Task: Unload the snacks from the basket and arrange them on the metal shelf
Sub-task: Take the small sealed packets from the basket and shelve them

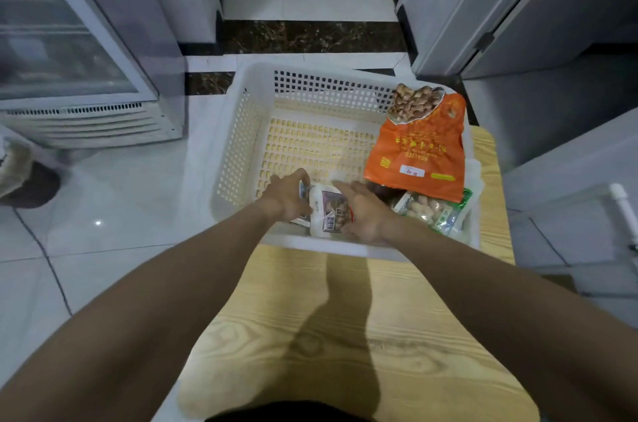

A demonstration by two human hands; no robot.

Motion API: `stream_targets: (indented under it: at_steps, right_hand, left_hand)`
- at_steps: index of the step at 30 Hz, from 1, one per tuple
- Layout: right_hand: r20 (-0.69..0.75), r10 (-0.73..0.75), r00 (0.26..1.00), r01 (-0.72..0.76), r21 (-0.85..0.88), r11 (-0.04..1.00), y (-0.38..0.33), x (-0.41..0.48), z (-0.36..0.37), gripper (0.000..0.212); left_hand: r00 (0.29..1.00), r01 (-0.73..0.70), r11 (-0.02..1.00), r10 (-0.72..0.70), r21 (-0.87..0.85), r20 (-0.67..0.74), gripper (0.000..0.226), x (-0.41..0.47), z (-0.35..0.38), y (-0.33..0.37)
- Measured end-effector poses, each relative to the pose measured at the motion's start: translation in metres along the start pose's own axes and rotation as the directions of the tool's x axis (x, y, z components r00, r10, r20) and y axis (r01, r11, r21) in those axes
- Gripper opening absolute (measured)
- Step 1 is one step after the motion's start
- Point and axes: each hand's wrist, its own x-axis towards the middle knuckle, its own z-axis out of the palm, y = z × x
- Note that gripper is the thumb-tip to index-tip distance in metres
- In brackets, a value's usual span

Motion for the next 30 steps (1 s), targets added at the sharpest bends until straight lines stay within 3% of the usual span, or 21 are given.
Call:
stream_targets:
  at_steps: [6, 12, 15, 19, 24, 27, 30]
  right_hand:
    - [-0.054, -0.032, 0.998, 0.02, -0.21, 0.977, 0.001, 0.01, 0.01, 0.088]
    - [-0.158, -0.099, 0.982, 0.064, -0.211, 0.975, -0.004, 0.007, 0.001, 0.081]
    - [-0.191, -0.188, 0.964, 0.148, -0.205, 0.968, -0.007, 0.004, 0.0, 0.062]
    - [-0.165, -0.202, 0.965, 0.189, -0.09, 0.978, -0.019, -0.01, -0.004, 0.053]
    - [-0.315, -0.217, 0.924, 0.267, 0.124, 0.956, -0.042, -0.028, -0.028, 0.057]
    - [-0.43, -0.125, 0.894, 0.303, 0.373, 0.877, -0.051, -0.041, -0.047, 0.059]
    - [-0.447, -0.05, 0.893, 0.317, 0.546, 0.776, -0.056, -0.056, -0.064, 0.056]
  left_hand:
    - [1.0, -0.021, 0.942, 0.022, -0.334, 0.001, 0.041, 0.01, 0.007, -0.01]
    - [0.999, -0.026, 0.87, 0.034, -0.492, 0.006, 0.035, 0.006, -0.002, -0.007]
    - [0.994, -0.11, 0.815, 0.096, -0.569, -0.055, 0.031, -0.001, -0.013, -0.007]
    - [0.981, -0.195, 0.778, 0.147, -0.597, -0.129, 0.023, -0.012, -0.033, -0.01]
    - [0.948, -0.277, 0.701, 0.086, -0.658, -0.307, 0.023, -0.028, -0.055, -0.013]
    - [0.921, -0.334, 0.675, 0.088, -0.657, -0.378, 0.017, -0.045, -0.065, -0.007]
    - [0.894, -0.391, 0.628, 0.085, -0.673, -0.44, 0.021, -0.062, -0.07, -0.001]
